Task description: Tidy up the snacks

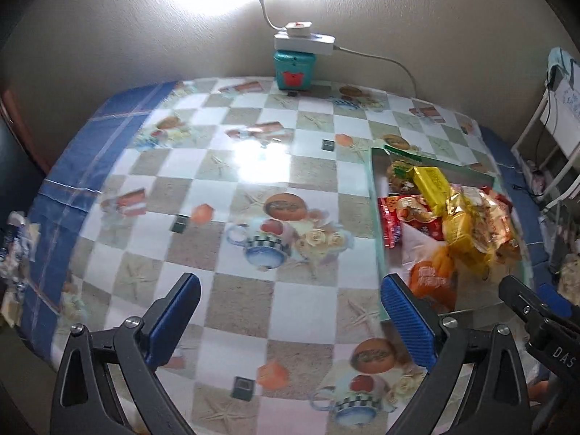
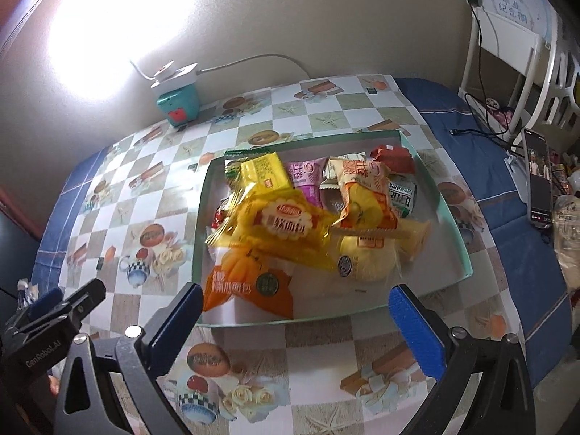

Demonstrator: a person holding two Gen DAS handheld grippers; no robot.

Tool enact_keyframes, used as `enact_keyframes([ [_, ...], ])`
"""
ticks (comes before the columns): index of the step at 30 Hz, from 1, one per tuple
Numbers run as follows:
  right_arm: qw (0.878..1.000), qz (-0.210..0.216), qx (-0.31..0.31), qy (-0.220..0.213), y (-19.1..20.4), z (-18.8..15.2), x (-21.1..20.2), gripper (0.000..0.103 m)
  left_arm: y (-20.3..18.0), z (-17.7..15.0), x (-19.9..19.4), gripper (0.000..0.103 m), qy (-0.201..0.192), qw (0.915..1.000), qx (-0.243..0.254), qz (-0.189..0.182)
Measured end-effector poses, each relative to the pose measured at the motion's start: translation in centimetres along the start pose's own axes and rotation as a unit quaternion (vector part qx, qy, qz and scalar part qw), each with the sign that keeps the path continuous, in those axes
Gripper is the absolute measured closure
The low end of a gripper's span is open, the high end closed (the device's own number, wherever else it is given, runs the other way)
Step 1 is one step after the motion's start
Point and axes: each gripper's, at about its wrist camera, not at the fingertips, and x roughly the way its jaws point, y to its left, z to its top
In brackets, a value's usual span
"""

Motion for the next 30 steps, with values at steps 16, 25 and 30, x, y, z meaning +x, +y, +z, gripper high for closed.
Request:
enact_keyframes([
  [16,1.0,-0.015,-0.014,-0.005,0.8,-1.3,-0.5,0.0,0.5,-1.4,-0.8,0.003,-0.007,0.9977,0.036,0.057],
  [25,0.999,-0.03,-0.02,0.006,0.6,-1.3,0.5,0.0,0.9,-1.5,1.0,0.003,0.019,0.9968,0.043,0.065],
  [30,0.999,-0.039,-0.022,0.005,0.5,-1.2,0.7,0.0,1.0,-1.5,1.1,0.003,0.021,0.997,0.045,0.06],
])
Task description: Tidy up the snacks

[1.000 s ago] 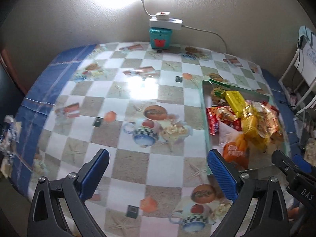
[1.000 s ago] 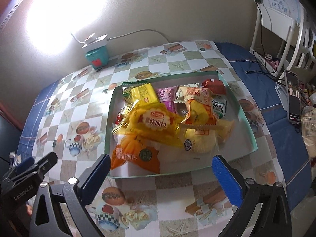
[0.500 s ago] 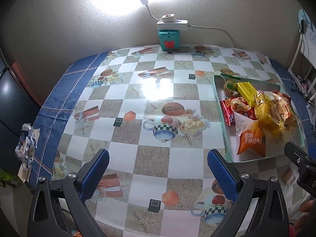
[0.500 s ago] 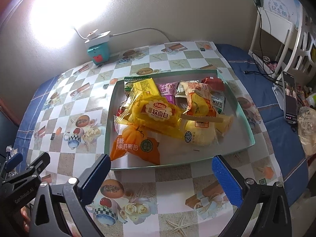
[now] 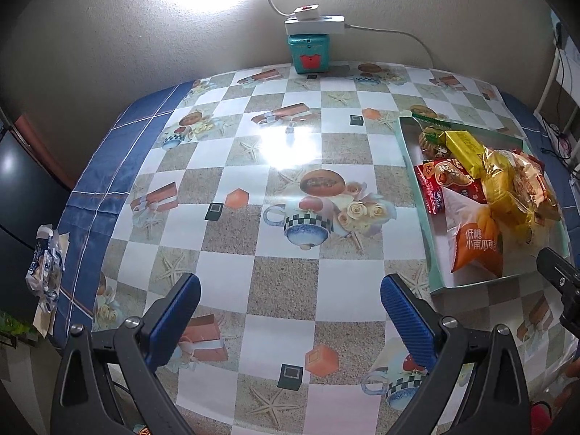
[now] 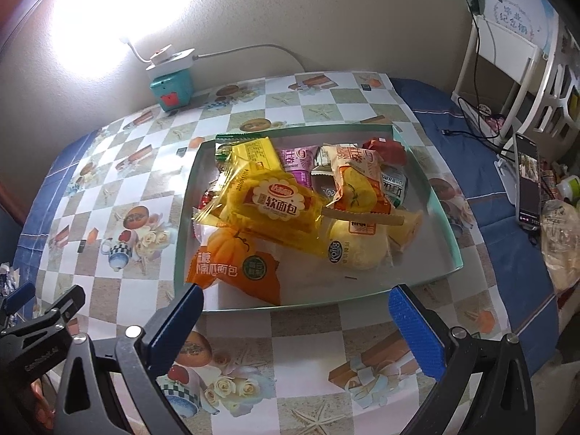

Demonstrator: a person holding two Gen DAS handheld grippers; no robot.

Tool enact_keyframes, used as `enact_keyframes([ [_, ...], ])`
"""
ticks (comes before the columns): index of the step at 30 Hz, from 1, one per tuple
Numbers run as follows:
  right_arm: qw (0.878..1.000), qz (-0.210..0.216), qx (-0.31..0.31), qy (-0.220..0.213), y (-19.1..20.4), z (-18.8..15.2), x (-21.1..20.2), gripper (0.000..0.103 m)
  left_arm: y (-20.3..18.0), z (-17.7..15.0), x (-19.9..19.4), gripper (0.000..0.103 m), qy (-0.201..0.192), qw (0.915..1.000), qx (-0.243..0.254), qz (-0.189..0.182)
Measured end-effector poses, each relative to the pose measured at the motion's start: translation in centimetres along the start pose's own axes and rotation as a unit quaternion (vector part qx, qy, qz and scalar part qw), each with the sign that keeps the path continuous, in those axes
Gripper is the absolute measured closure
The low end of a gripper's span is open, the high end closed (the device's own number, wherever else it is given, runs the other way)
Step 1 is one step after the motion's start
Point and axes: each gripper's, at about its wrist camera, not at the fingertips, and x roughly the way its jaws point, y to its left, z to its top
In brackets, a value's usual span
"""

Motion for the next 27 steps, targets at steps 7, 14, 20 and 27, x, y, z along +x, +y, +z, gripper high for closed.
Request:
enact_keyframes([
  [7,1.0,0.0,-0.009,0.001,0.38,-0.05,0.16,0.0,-0.03,0.05,-0.21,0.003,-0.003,1.0,0.004,-0.004],
  [14,1.0,0.001,-0.014,0.008,0.57,-0.11,0.59,0.0,0.34,0.04,-0.17,0.003,-0.002,1.0,-0.003,-0.009],
  [20,1.0,0.001,-0.014,0.008,0.54,-0.16,0.64,0.0,0.45,0.06,-0.19,0.003,-0.002,1.0,-0.002,-0.009],
  [27,1.0,0.001,-0.014,0.008,0.54,-0.15,0.65,0.0,0.49,0.16,-0.28,0.003,-0.003,1.0,-0.004,-0.009],
])
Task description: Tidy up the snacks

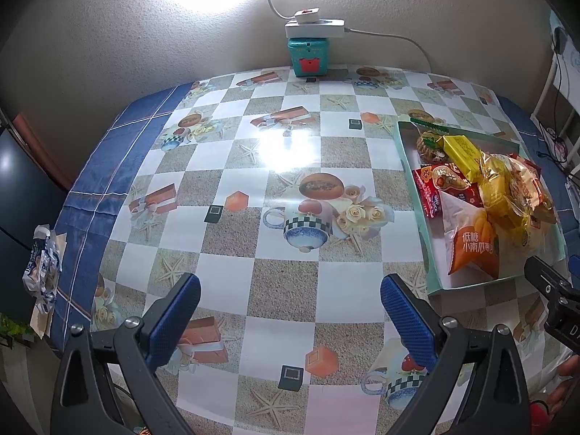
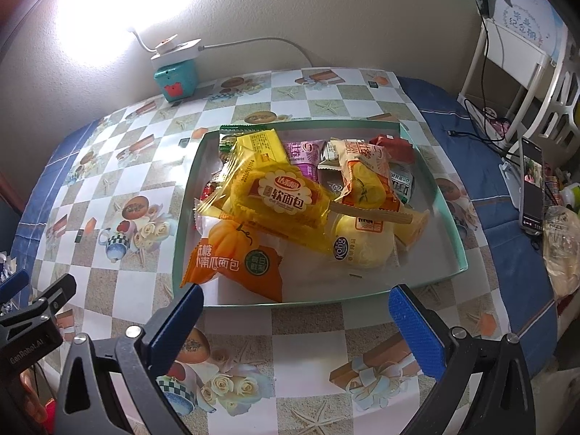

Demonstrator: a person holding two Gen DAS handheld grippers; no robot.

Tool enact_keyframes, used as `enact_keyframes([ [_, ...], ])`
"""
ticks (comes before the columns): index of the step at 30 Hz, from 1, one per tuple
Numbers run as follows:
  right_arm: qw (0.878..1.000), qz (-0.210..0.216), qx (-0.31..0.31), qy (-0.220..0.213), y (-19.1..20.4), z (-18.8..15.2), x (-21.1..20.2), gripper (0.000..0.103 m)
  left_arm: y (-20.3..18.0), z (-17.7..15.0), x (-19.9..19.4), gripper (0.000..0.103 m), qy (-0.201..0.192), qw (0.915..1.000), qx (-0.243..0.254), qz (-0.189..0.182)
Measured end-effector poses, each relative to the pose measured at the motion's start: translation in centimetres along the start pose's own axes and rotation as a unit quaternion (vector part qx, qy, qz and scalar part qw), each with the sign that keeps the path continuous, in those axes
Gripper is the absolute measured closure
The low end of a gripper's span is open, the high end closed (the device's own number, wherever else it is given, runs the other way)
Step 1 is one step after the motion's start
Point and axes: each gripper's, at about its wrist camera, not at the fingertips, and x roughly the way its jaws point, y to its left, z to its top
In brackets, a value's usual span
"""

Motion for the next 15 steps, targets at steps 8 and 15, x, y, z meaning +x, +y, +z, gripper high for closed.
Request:
enact_keyframes([
  [8,1.0,-0.001,0.002,0.002,-0.14,-0.11,0.07,0.0,0.13,0.06,0.01,0.003,0.0,1.0,-0.004,0.002],
  [15,1.0,0.0,0.0,0.005,-0.08,-0.11,0.22,0.0,0.14,0.06,-0.33,0.003,-0.008,0.9999,-0.008,0.002],
])
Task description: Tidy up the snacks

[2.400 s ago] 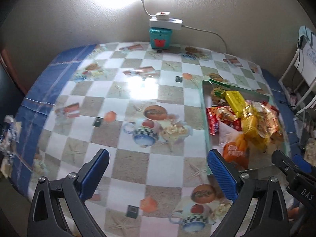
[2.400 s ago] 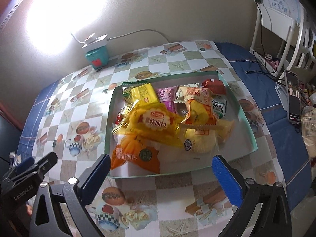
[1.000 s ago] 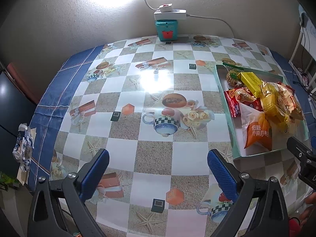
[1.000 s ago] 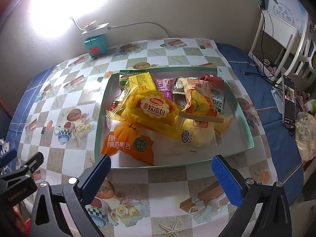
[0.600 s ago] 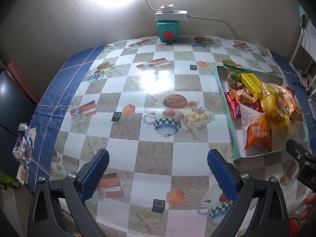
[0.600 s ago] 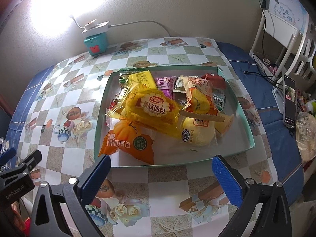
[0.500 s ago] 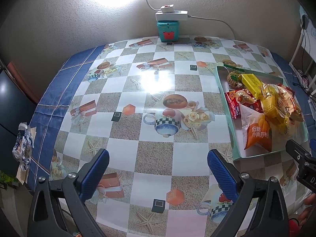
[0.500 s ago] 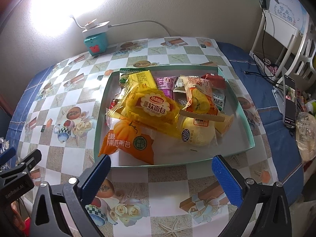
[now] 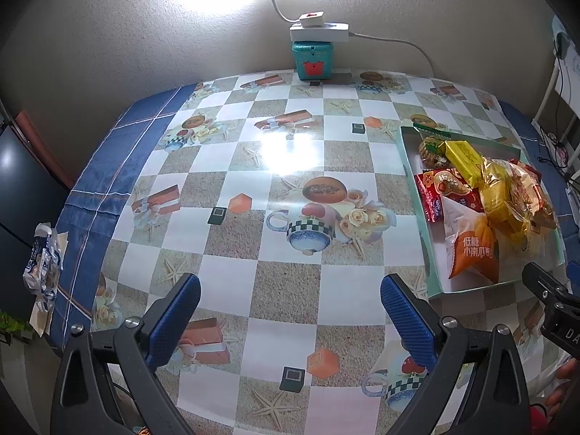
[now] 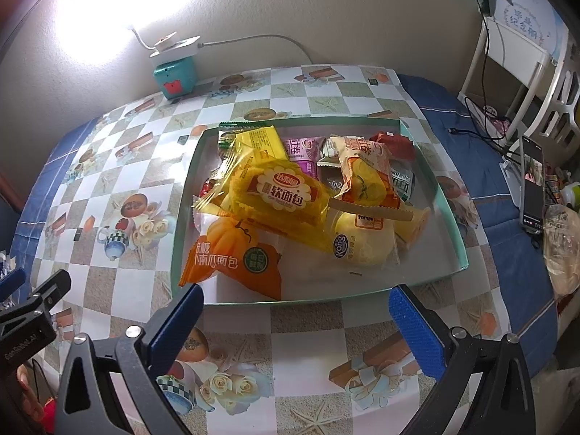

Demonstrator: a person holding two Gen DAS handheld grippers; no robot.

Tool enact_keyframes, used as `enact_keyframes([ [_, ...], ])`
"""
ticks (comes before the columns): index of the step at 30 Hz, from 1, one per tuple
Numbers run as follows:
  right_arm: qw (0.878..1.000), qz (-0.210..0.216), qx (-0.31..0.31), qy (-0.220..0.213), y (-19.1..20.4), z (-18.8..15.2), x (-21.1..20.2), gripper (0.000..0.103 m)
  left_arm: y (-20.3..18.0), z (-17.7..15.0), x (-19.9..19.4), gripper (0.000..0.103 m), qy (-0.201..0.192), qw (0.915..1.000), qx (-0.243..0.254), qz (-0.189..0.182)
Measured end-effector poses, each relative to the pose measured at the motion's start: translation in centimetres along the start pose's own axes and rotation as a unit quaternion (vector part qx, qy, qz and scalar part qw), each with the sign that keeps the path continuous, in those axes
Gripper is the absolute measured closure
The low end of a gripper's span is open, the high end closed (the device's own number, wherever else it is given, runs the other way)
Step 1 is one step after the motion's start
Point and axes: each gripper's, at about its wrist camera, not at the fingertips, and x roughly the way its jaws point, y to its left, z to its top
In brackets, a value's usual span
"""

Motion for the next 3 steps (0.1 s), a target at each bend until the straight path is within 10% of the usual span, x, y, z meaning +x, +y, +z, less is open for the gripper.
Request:
enact_keyframes([
  [3,1.0,0.0,0.0,0.0,0.09,0.02,-0.02,0.0,-0.2,-0.04,-0.21,0.003,-0.005,1.0,0.002,-0.001],
])
